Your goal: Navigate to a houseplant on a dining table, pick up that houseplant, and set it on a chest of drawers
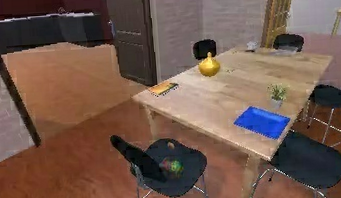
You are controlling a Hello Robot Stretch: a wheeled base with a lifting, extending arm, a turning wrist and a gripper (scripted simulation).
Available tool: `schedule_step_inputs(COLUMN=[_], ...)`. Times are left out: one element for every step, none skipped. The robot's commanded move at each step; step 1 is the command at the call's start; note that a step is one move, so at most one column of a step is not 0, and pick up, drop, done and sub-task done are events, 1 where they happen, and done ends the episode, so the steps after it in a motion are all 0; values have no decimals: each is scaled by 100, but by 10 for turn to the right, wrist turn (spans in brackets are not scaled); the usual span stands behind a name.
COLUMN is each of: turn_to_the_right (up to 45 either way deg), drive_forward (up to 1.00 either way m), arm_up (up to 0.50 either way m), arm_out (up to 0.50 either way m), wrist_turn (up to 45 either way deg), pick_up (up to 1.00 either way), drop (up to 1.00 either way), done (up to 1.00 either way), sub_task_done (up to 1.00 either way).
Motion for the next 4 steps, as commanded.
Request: schedule_step_inputs(turn_to_the_right=[-450,-120,-30,450], drive_forward=[0,0,0,0], arm_up=[0,0,0,0], arm_out=[0,0,0,0], wrist_turn=[0,0,0,0], pick_up=[0,0,0,0], drop=[0,0,0,0], done=[0,0,0,0], sub_task_done=[0,0,0,0])
